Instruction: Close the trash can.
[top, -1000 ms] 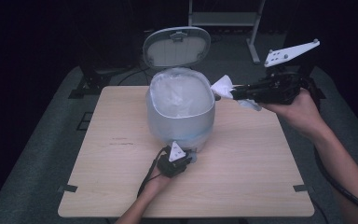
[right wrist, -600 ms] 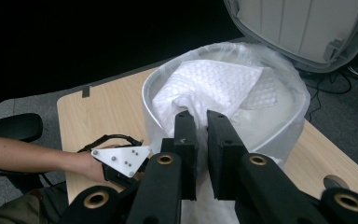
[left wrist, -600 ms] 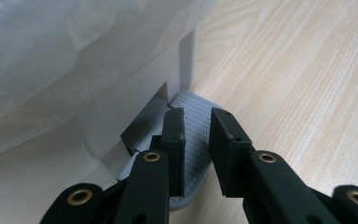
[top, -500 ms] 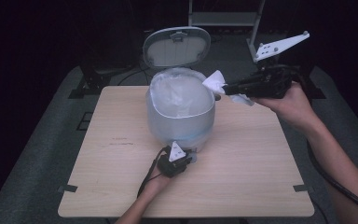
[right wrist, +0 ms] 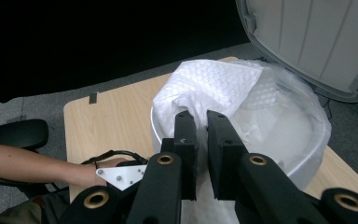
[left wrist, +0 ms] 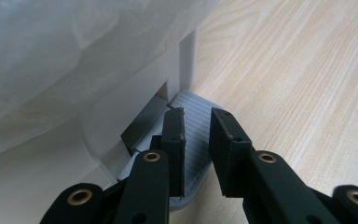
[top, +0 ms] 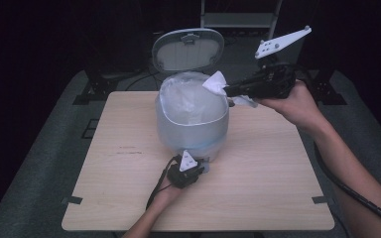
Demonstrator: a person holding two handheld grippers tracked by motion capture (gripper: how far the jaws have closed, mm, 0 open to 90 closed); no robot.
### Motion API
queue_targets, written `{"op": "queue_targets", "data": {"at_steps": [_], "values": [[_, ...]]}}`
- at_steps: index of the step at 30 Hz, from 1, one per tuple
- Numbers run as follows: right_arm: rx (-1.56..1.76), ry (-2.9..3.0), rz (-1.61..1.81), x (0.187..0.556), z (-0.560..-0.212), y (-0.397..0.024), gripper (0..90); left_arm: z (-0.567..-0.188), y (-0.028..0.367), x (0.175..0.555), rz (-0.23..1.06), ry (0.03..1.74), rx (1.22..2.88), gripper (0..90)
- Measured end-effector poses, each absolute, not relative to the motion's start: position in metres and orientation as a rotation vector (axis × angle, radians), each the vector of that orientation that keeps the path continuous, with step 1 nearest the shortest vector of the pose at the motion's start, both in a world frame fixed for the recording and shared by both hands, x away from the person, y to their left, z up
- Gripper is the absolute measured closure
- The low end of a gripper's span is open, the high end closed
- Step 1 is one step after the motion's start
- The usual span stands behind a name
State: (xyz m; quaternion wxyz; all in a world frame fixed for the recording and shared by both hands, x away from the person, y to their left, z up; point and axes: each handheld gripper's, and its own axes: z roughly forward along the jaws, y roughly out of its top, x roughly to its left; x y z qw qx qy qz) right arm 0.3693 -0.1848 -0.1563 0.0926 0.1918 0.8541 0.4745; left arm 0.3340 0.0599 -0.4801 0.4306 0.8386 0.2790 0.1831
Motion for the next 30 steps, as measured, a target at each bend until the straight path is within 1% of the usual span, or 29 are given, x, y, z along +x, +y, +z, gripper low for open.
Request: {"op": "queue_targets", "data": {"at_steps": [16, 30], "values": [[0.554, 2.576, 1.387, 0.388, -0.163, -0.158, 82.3, -0.48, 0.061, 0.334, 0.449, 0.697, 2.093, 75.8], [0.557, 2.591, 1.379, 0.401, -0.169, -0.142, 82.2, -0.48, 0.06, 0.335, 0.45, 0.696, 2.091, 75.7]]}}
